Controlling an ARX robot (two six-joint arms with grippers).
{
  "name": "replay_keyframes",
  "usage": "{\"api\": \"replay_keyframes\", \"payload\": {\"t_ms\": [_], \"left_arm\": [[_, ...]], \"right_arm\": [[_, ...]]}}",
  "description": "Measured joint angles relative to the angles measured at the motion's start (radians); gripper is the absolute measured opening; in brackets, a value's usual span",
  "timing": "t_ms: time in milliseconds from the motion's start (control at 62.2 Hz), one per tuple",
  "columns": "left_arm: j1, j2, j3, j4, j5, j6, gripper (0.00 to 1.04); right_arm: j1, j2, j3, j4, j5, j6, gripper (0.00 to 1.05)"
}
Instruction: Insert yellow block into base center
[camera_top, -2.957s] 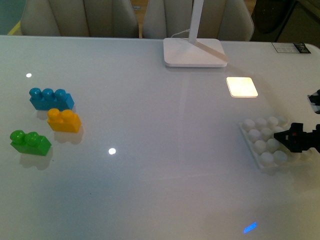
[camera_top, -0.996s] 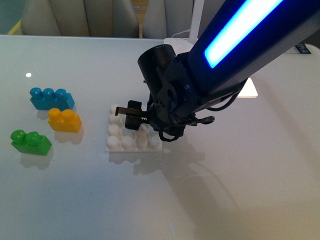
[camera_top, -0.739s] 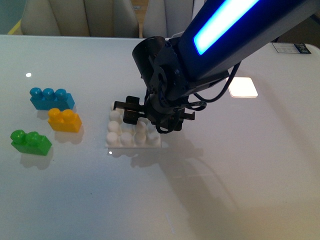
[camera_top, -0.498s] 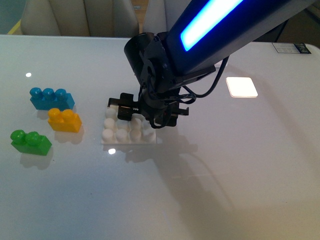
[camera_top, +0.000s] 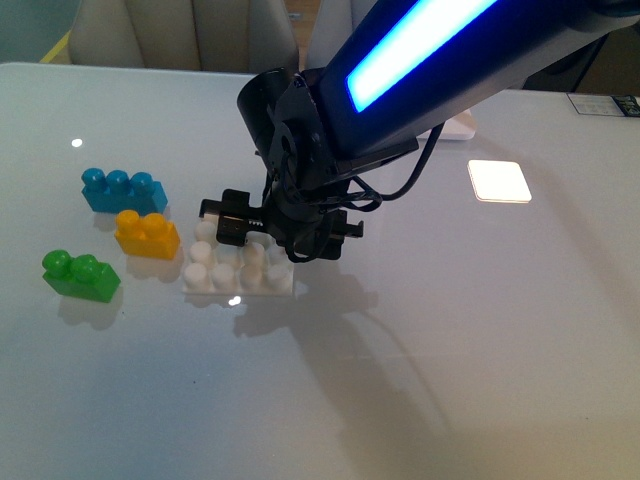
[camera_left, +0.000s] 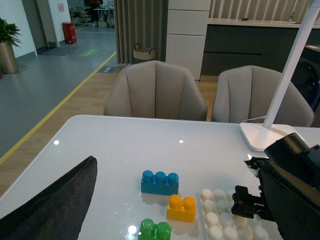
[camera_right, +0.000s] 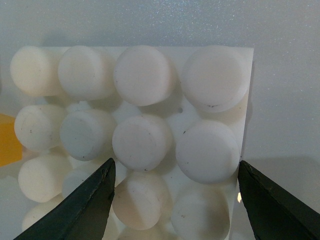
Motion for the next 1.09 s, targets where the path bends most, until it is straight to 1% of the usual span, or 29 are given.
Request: {"api": "replay_keyframes", "payload": {"t_ms": [257, 354, 482, 611, 755, 1093], "left_arm": [[0.000, 0.000, 0.000, 0.000, 0.000, 0.000, 0.97], [0.000, 0.000, 0.000, 0.000, 0.000, 0.000, 0.97], [0.000, 0.000, 0.000, 0.000, 0.000, 0.000, 0.97], [0.000, 0.000, 0.000, 0.000, 0.000, 0.000, 0.97], [0.000, 0.000, 0.000, 0.000, 0.000, 0.000, 0.97], [0.000, 0.000, 0.000, 0.000, 0.000, 0.000, 0.97]], "right_arm": [[0.007, -0.006, -0.015, 0.014, -0.019, -0.012, 0.75], [0.007, -0.006, -0.007, 0.005, -0.026, -0.019, 0.78], [0.008, 0.000, 0.009, 0.004, -0.032, -0.022, 0.79], [0.008, 0.002, 0.011, 0.013, -0.036, -0.032, 0.86], [0.008, 0.000, -0.005, 0.043, -0.035, -0.045, 0.86], [0.002, -0.072, -0.135, 0.093, -0.033, -0.050, 0.87]]}}
